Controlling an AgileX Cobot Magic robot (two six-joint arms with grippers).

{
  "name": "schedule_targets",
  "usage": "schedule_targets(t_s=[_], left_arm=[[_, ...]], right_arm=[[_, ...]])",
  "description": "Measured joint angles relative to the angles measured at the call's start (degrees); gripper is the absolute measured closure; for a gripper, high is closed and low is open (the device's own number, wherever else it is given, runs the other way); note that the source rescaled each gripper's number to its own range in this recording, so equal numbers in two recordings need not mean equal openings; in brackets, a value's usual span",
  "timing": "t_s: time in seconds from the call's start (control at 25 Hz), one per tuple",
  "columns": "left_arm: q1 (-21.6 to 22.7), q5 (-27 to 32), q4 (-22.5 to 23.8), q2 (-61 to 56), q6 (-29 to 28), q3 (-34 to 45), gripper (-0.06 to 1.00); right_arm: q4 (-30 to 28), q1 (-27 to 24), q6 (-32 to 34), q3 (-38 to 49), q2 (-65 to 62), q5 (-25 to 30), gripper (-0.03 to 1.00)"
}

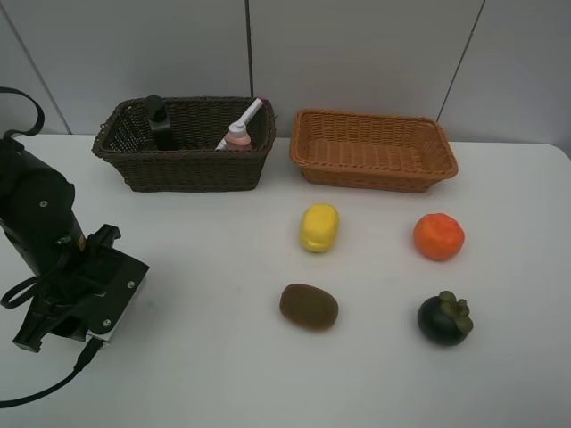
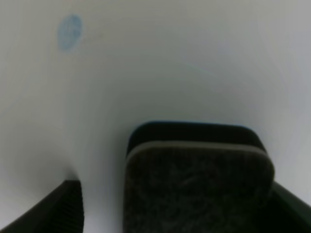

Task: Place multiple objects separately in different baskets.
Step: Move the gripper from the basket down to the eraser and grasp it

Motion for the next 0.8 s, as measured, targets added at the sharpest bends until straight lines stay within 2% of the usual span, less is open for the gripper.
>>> schedule_targets(t_s=[0.08, 0.36, 0.48, 0.56, 0.64, 0.8], left_arm=[[0.0, 0.11, 0.06, 0.0, -0.99, 0.0, 0.35], [0.0, 0.43, 0.23, 0.05, -4.63, -0.07, 0.36], [0.0, 1.27, 0.34, 0.25, -9.56, -0.87, 0.36], [0.04, 0.91, 0.03, 0.44, -15.66, -2.17, 0.36], [0.04, 0.01, -0.27, 1.04, -24.1, -4.04, 0.36], [0.04, 2.26, -2.64, 1.5, -46.45, -10.4, 0.36]], right_arm=[[0.0, 0.0, 0.0, 0.0, 0.0, 0.0, -0.03], [0.0, 0.0, 0.0, 0.0, 0.0, 0.0, -0.03], [0.0, 0.0, 0.0, 0.0, 0.0, 0.0, -0.03], [0.0, 0.0, 0.0, 0.0, 0.0, 0.0, -0.03], [0.0, 0.0, 0.0, 0.0, 0.0, 0.0, -0.03], [0.0, 0.0, 0.0, 0.0, 0.0, 0.0, -0.03]])
